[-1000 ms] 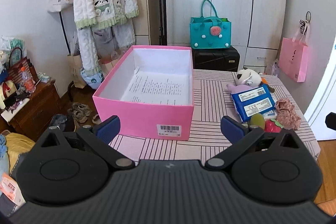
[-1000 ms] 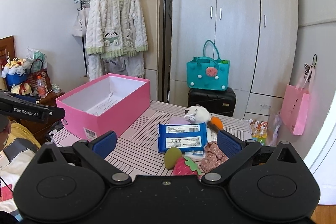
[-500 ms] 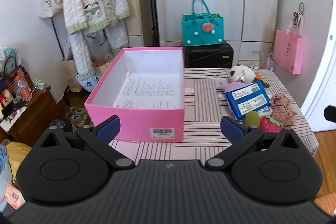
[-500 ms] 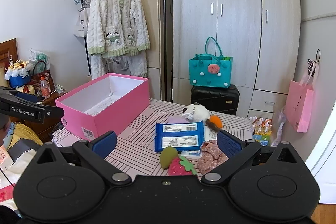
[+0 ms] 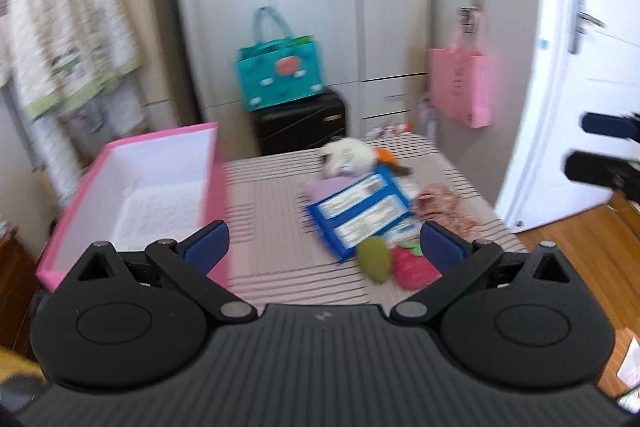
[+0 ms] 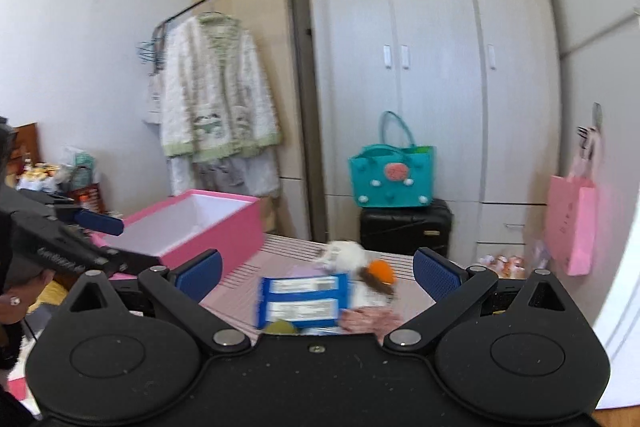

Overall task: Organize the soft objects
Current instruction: 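Grasp the red strawberry plush with the left gripper while the right grasps the pink scrunchie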

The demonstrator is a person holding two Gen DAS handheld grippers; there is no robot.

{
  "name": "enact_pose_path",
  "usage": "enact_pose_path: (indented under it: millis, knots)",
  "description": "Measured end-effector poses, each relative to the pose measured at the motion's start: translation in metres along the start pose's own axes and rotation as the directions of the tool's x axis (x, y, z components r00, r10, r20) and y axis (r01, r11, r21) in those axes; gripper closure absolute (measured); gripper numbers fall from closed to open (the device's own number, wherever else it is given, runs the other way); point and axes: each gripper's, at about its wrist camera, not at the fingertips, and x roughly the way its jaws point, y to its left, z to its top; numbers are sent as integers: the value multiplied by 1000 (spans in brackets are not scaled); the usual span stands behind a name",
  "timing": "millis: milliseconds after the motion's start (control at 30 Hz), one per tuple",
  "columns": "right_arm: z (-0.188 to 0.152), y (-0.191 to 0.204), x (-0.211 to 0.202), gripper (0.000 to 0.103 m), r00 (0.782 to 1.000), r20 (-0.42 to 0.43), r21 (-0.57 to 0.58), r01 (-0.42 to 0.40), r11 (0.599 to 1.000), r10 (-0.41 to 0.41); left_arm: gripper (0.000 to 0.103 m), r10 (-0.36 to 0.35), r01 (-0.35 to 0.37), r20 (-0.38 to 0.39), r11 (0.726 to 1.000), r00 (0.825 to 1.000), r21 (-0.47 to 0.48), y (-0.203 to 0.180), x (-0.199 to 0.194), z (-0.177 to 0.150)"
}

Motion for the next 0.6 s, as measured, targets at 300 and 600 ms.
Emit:
enact_pose_path:
  millis: [300,600]
  knots:
    - [-31,-39,49,3,990,-136,-10,35,999,-36,3,-163,171,-104,983,981,65,-49,66,-25]
    - [-52,-51,93,11,967,-237,-6,-98,995,94,24,-243,252,-156,967,957,45,-66,108,-45]
